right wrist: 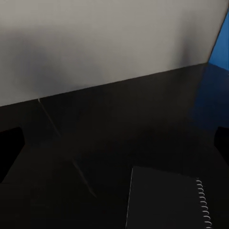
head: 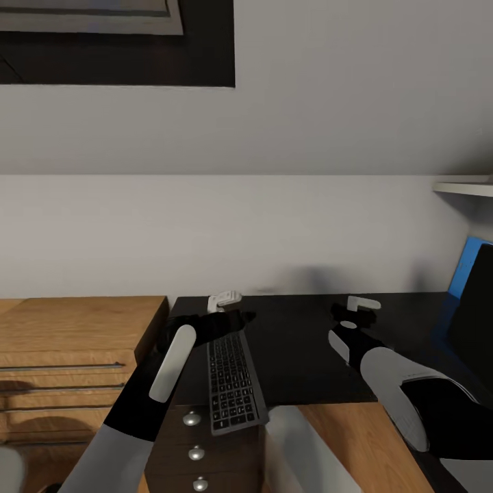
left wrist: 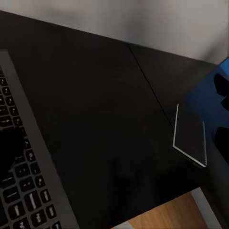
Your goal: In the bedroom, organize the workspace by keeping the computer under the desk, ensuring the monitor is on the desk, placing the keyboard on the desk next to the monitor, placing the mouse on the desk next to the keyboard, moving the folder from the swivel chair onto the desk next to the mouse, stacking the notebook on top of the folder with the pen on top of the notebook, and positioning the swivel chair next to the desk.
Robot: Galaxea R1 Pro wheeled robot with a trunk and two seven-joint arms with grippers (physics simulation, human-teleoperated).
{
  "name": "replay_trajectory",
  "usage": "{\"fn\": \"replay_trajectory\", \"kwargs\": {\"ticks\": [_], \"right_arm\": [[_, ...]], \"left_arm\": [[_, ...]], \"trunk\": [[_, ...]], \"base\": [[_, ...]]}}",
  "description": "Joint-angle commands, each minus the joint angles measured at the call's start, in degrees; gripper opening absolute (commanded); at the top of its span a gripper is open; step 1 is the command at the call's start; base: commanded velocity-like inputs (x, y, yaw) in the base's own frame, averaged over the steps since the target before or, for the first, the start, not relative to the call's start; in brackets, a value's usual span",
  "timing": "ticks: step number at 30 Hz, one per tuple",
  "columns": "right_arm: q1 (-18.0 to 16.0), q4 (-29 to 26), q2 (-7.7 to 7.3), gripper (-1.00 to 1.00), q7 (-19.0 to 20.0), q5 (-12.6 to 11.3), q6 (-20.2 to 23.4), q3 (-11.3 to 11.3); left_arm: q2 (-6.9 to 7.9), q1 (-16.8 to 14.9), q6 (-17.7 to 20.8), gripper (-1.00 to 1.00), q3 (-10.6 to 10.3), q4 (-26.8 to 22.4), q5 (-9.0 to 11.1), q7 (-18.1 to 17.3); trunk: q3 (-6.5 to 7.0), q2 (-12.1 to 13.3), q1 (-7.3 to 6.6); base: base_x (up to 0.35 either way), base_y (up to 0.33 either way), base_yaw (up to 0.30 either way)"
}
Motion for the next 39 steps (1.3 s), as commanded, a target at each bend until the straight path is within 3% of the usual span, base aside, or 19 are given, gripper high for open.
{"fn": "replay_trajectory", "kwargs": {"ticks": [1, 5, 19, 29, 34, 38, 39], "right_arm": [[-0.05, 0.03, -0.07, 1.0, -0.1, -0.63, -0.27, 0.48], [-0.05, 0.01, -0.92, 1.0, 0.03, -0.75, -0.17, 0.48], [-0.01, 0.12, -1.79, 1.0, 0.4, -0.65, -0.3, 0.48], [0.04, 0.18, -5.81, 1.0, 5.98, -1.27, 2.77, -0.03], [0.04, 0.18, -8.09, 1.0, 8.36, -4.56, 5.77, -0.34], [0.04, 0.08, -9.16, 1.0, 10.38, -8.6, 10.07, -0.38], [0.04, -0.04, -9.94, 1.0, 11.01, -10.38, 12.93, -0.41]], "left_arm": [[-0.01, -0.05, 0.17, 1.0, -0.02, -0.05, 0.6, 0.57], [-0.01, -0.05, 0.26, 1.0, -0.01, -0.05, 0.6, 0.57], [-0.01, -0.05, 0.32, 1.0, -0.07, -0.83, 0.68, 0.48], [-0.01, -0.05, 0.55, 1.0, -0.17, -2.92, 0.82, 0.36], [-0.01, -0.05, 0.64, 1.0, -0.25, -3.56, 1.12, 0.16], [-0.01, -0.03, 0.68, 1.0, -0.27, -4.35, 2.21, 0.08], [-0.01, -0.04, 0.68, 1.0, -0.27, -4.57, 2.92, 0.09]], "trunk": [[-0.07, -0.03, 0.03], [-0.07, -0.03, 0.03], [-0.07, -0.03, 0.03], [-0.07, -0.03, 0.03], [-0.07, -0.03, 0.03], [-0.07, -0.03, 0.03], [-0.07, -0.03, 0.03]], "base": [[0.295, -0.008, 0.0], [0.156, -0.006, 0.0], [0.015, -0.001, 0.0], [0.0, 0.0, 0.0], [0.0, 0.0, 0.0], [0.0, 0.0, 0.0], [0.0, 0.0, 0.0]]}}
